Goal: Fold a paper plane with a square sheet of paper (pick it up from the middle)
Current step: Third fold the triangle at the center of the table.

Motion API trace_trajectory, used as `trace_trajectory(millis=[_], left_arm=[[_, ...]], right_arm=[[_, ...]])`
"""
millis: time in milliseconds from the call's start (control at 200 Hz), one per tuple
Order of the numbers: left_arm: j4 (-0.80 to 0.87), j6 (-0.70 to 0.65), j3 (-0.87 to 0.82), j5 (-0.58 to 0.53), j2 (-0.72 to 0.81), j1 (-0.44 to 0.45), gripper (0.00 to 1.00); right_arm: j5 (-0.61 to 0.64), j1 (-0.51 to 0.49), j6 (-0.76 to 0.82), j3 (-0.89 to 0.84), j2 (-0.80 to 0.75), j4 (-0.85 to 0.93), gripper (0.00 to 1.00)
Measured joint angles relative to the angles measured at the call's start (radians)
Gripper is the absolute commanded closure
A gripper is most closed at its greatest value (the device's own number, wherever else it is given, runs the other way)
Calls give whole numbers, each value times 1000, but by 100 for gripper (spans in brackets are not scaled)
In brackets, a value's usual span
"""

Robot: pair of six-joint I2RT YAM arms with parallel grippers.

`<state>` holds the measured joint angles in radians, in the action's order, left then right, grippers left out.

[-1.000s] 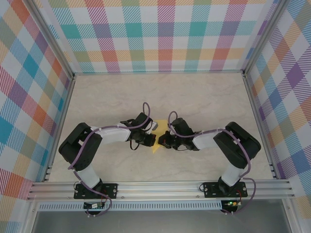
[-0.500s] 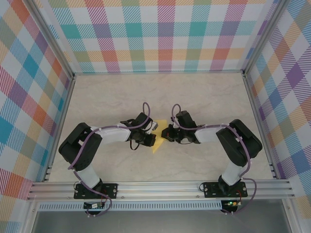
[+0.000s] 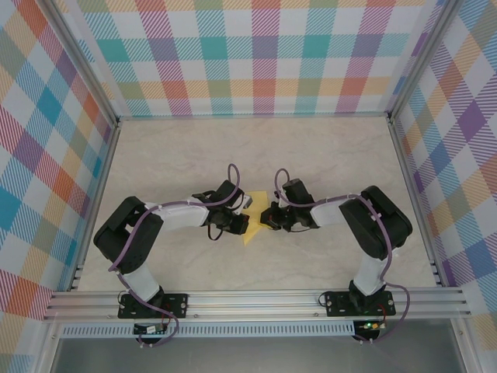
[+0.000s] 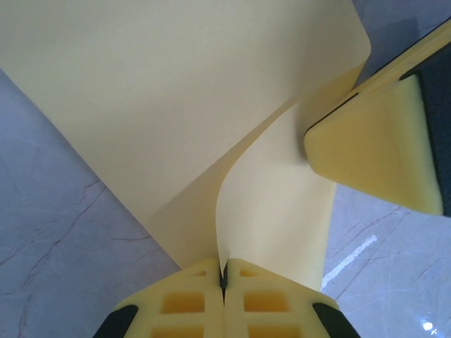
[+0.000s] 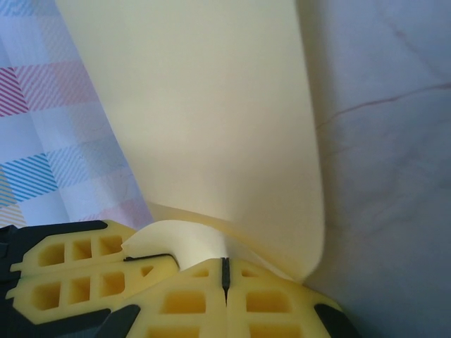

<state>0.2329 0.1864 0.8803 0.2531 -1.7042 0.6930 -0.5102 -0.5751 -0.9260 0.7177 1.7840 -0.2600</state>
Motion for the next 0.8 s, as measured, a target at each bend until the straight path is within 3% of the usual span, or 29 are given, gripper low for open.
trace_trajectory(millis=[240, 800], left_arm=[[0, 0, 0, -2, 0, 0, 100], [0, 3, -1, -5, 2, 0, 100]], right_arm=[[-46, 70, 31, 28, -47, 34, 96], [-60, 71, 77, 81, 52, 95, 95]])
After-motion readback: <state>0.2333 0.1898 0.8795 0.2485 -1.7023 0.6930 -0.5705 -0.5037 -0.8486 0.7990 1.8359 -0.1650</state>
